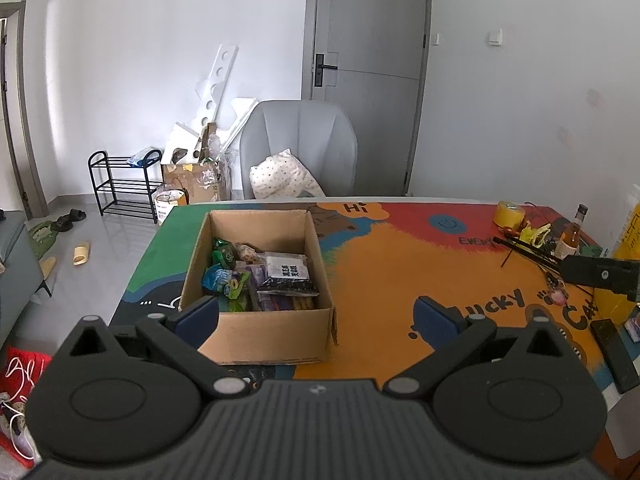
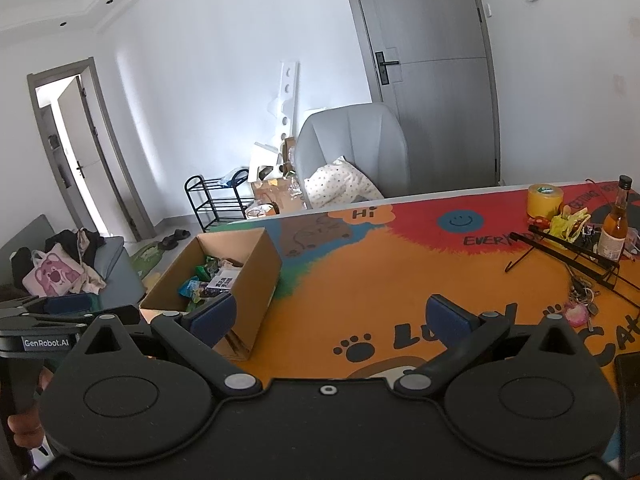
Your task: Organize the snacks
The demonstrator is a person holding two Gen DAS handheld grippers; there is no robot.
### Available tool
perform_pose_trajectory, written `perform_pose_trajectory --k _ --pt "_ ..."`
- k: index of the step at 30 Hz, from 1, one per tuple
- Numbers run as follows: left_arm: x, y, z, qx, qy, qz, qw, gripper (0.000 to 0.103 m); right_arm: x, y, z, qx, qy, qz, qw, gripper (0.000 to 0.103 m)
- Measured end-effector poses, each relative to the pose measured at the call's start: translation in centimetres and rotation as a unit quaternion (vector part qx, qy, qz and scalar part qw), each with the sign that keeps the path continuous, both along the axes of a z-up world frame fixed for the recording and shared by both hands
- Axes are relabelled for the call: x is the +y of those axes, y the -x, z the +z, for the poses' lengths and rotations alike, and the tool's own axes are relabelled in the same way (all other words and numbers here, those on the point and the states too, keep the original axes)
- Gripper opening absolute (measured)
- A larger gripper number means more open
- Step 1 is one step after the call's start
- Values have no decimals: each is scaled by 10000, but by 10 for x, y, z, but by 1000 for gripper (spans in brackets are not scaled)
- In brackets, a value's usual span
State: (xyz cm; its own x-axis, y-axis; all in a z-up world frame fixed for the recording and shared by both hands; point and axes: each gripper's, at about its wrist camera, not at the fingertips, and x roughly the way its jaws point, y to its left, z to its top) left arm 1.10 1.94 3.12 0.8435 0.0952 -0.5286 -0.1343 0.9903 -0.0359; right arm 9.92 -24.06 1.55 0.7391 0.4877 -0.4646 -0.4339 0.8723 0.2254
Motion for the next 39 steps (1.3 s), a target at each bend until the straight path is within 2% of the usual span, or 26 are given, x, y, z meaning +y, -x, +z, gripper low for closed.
perform_pose_trajectory --k 39 --pt "2 1 0 -11 8 -31 10000 103 3 0 -2 42 87 67 9999 103"
